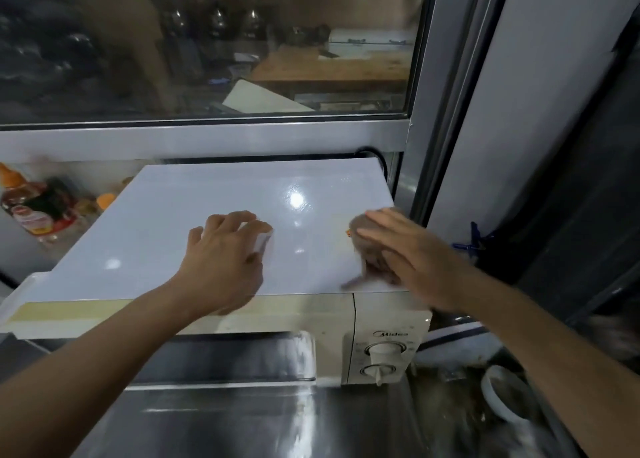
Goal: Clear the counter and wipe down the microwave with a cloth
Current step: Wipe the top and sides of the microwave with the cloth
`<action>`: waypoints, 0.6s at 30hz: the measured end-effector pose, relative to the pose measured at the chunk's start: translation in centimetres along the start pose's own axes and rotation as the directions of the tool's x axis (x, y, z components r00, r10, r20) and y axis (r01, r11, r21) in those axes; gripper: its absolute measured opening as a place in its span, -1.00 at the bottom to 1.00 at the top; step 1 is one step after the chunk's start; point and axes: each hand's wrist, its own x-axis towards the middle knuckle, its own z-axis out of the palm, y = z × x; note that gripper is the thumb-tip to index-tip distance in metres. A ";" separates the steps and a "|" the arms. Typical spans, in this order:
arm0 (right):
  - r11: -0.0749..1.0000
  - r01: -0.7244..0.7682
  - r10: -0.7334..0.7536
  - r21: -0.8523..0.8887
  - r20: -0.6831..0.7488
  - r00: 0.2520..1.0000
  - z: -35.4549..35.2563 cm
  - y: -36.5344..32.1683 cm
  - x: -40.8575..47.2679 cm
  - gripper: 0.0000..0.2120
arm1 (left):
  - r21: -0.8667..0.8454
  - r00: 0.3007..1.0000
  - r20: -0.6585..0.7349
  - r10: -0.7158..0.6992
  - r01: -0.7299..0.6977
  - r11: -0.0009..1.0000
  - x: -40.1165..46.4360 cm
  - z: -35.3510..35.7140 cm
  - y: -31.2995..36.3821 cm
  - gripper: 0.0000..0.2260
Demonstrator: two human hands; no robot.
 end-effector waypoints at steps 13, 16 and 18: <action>0.961 0.272 -0.275 0.046 0.105 0.956 2.9 -7.7 2.3 -0.53 | -0.082 0.999 0.013 -0.030 0.031 0.996 -2.6 -1.3 -6.9 -0.67; 0.967 0.242 -0.249 0.080 0.094 0.964 3.4 -7.9 6.2 -0.52 | -0.050 0.994 0.000 -0.111 0.111 0.993 -3.3 -1.9 -9.4 -0.68; 0.994 0.101 -0.105 0.051 0.070 0.992 3.9 -7.8 9.8 -0.57 | -0.037 0.991 0.013 -0.136 0.136 0.990 -3.7 -2.0 -10.2 -0.68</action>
